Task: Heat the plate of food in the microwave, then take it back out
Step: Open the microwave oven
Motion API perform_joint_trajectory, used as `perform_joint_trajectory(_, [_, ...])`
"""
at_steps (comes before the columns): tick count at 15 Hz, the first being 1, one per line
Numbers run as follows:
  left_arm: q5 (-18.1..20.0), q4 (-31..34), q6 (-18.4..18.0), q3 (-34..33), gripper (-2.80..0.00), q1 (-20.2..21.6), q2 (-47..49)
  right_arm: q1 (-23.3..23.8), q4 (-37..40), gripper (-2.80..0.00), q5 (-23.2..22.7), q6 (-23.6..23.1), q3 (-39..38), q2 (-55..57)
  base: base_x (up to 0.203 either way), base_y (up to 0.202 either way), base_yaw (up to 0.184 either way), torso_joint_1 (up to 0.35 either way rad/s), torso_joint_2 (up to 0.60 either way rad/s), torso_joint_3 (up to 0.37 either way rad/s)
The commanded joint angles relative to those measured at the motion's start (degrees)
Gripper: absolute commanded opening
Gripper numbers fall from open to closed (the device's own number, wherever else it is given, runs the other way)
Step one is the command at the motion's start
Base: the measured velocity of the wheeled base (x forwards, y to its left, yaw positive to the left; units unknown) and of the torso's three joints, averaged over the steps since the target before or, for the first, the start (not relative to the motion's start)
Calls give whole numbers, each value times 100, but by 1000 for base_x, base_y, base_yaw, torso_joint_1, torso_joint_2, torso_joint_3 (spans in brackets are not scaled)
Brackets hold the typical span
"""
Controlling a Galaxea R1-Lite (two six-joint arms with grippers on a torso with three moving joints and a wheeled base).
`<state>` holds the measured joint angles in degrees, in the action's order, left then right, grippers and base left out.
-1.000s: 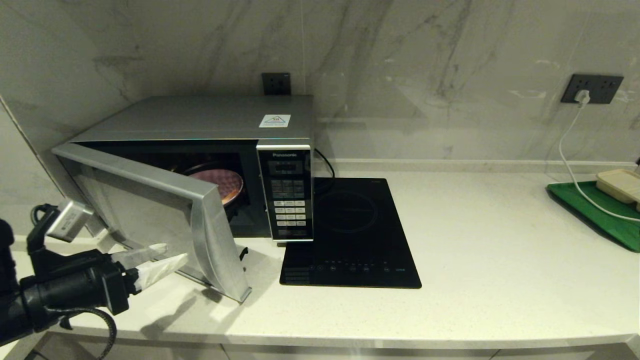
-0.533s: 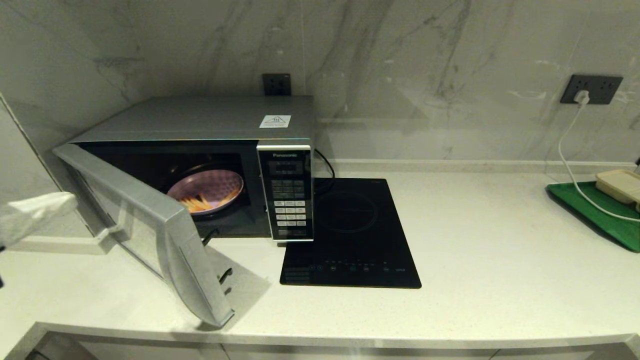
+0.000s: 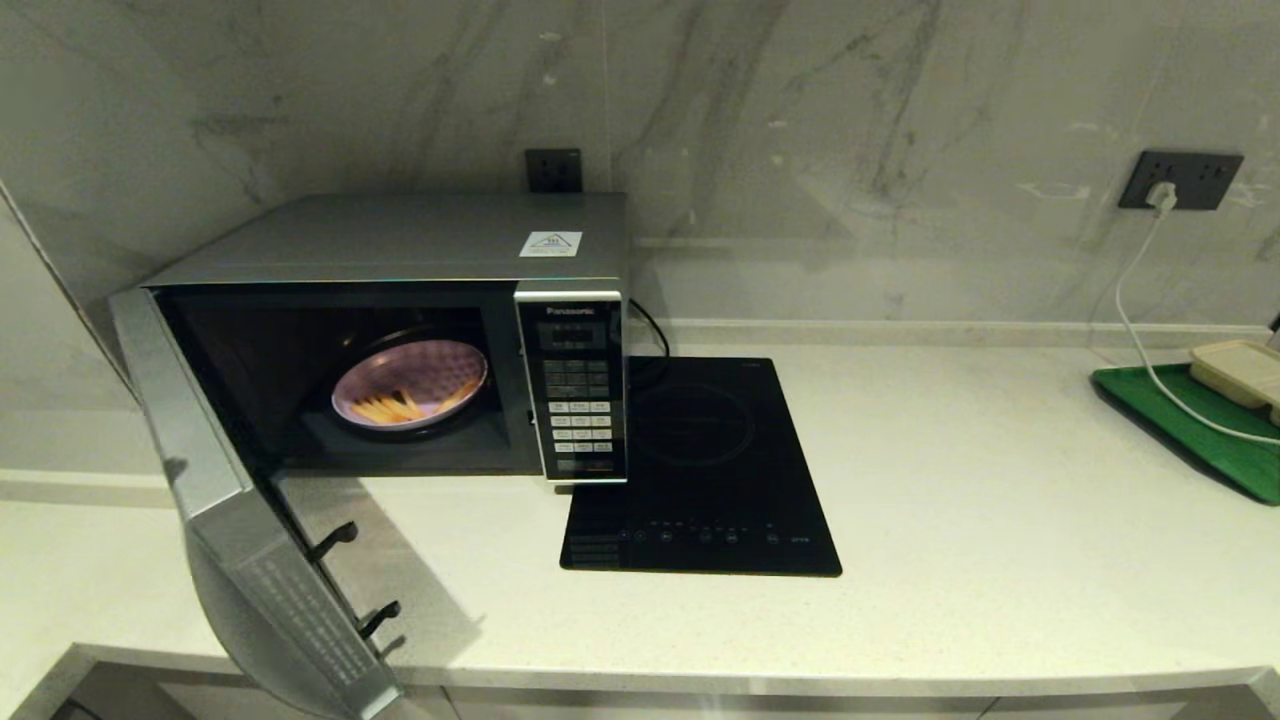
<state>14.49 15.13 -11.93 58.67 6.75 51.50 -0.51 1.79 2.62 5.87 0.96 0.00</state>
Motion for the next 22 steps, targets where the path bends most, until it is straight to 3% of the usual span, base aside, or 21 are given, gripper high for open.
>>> perform_joint_trajectory(1, [-379, -385, 0, 198, -280, -66, 673, -2, 4, -280, 2, 1, 0, 0, 0, 0, 0, 0, 0, 0])
perform_joint_trajectory(3, [-1177, -780, -5, 263, -280, -733, 861, -2, 5, -280, 2, 1, 0, 0, 0, 0, 0, 0, 0, 0])
perform_joint_trajectory(6, [-2736, -1186, 16, 361, -280, -1982, 1078, -2, 5, -280, 2, 1, 0, 0, 0, 0, 0, 0, 0, 0])
perform_joint_trajectory(10, [-3512, -1239, 23, 345, -280, -2627, 1104, -2, 5, -280, 2, 1, 0, 0, 0, 0, 0, 0, 0, 0])
perform_joint_trajectory(13, [-3617, -1217, 16, 63, -280, -2631, 882, -2, 5, -280, 2, 1, 0, 0, 0, 0, 0, 0, 0, 0])
perform_joint_trajectory(18, [-3575, -1235, 5, -949, -280, -2514, 485, -2, 5, -280, 2, 1, 0, 0, 0, 0, 0, 0, 0, 0])
perform_joint_trajectory(22, [-3501, -1568, 245, -1345, -280, -2505, 1255, -2, 5, -280, 2, 1, 0, 0, 0, 0, 0, 0, 0, 0])
